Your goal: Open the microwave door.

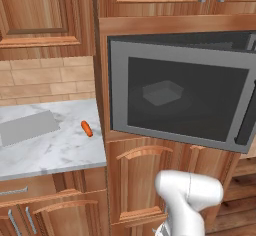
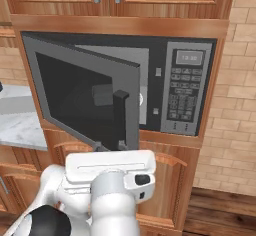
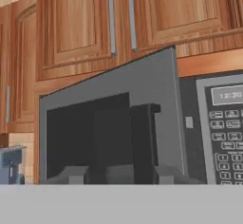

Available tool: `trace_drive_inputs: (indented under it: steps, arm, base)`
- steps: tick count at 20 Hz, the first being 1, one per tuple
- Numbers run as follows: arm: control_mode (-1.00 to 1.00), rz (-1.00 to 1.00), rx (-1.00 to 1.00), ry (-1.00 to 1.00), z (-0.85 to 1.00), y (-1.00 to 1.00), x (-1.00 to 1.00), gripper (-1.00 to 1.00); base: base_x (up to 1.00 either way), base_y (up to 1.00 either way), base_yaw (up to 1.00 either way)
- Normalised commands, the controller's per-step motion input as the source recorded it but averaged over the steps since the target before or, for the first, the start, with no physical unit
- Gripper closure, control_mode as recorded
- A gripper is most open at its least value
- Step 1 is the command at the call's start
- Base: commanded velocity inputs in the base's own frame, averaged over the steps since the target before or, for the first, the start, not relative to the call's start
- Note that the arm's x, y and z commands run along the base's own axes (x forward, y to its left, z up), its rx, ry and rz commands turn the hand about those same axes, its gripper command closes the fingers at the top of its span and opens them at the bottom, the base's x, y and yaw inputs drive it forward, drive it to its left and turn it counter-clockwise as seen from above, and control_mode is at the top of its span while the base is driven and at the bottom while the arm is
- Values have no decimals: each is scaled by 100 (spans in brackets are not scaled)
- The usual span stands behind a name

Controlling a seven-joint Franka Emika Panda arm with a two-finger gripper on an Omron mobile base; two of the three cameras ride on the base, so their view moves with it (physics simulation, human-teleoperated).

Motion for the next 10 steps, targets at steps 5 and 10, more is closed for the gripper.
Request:
trace_drive_inputs:
  steps: [5,10]
  arm:
    - [-100,21,24,5,23,-100,-30,-100]
    - [-100,5,34,44,-5,-42,65,-100]
  base:
    - [0,0,0]
    - [0,0,0]
